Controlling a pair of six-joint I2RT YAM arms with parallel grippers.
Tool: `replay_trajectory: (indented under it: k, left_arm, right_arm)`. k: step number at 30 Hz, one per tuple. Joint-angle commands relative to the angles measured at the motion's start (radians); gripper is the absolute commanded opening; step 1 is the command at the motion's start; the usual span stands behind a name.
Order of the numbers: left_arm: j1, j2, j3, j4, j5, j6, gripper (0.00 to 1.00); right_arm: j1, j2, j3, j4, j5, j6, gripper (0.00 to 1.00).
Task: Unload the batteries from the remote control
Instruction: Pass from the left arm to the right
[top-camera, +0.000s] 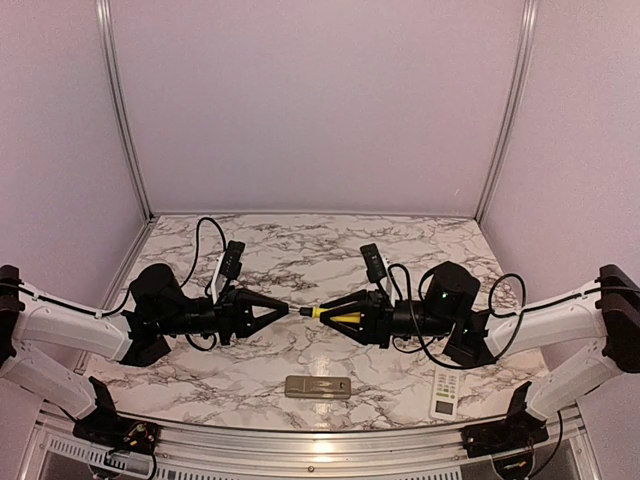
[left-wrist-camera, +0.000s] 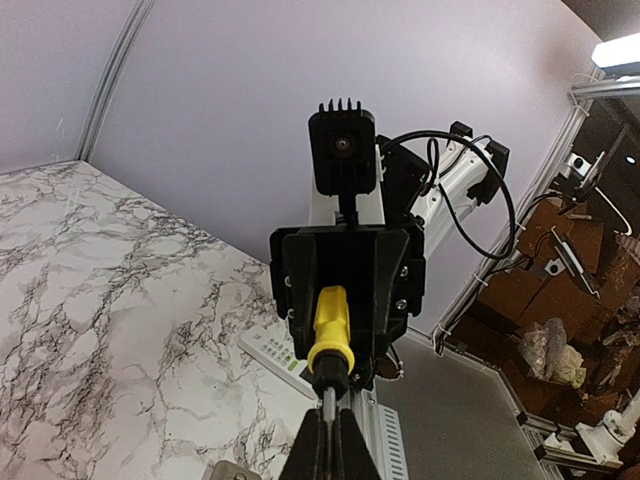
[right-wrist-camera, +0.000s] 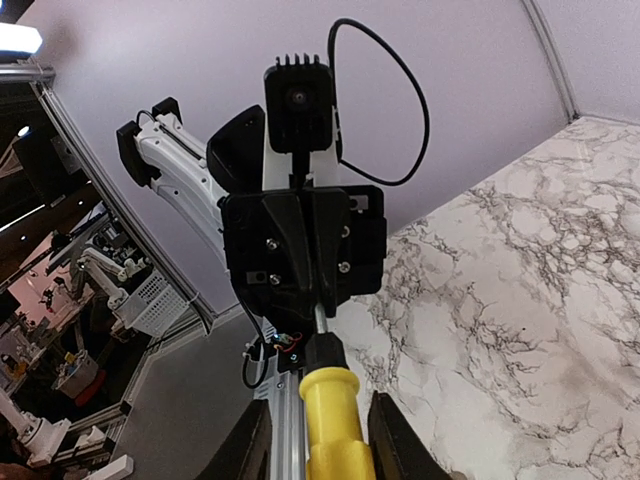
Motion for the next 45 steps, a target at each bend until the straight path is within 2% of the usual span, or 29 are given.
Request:
replay_trajectory:
  k: [1, 13, 16, 23, 29, 36, 39, 41, 45]
  left_arm:
    - [0.007, 0.006, -0.009, 0.018, 0.005, 0.017, 0.0]
    - [0.007, 0.006, -0.013, 0.02, 0.006, 0.014, 0.0]
    - [0.007, 0.006, -0.015, 0.02, 0.004, 0.015, 0.0]
    - [0.008, 0.013, -0.015, 0.011, -0.005, 0.025, 0.0]
    - [0.009, 0.012, -0.024, -0.01, -0.032, 0.041, 0.01]
    - [0.012, 0.021, -0.056, -0.018, -0.069, 0.073, 0.18]
    - [0.013, 0.02, -0.074, -0.032, -0.095, 0.095, 0.35]
    - [0.012, 0.017, -0.084, -0.052, -0.118, 0.117, 0.42]
    - [0.013, 0.014, -0.102, -0.095, -0.178, 0.172, 0.47]
  right_arm:
    - [0.008, 0.011, 0.039, 0.016, -0.023, -0.002, 0.31]
    - [0.014, 0.018, 0.046, 0.018, -0.022, -0.002, 0.29]
    - [0.016, 0.023, 0.049, 0.014, -0.024, -0.004, 0.23]
    - [0.019, 0.038, 0.054, 0.009, -0.03, -0.01, 0.0]
    - [0.018, 0.031, 0.041, -0.02, -0.017, -0.022, 0.0]
    - [0.018, -0.007, 0.025, -0.137, 0.053, -0.076, 0.0]
    - [0.018, -0.029, 0.008, -0.189, 0.075, -0.095, 0.0]
    - [0.018, -0.047, -0.005, -0.225, 0.093, -0.107, 0.0]
    - [0.018, -0.095, -0.017, -0.314, 0.143, -0.133, 0.0]
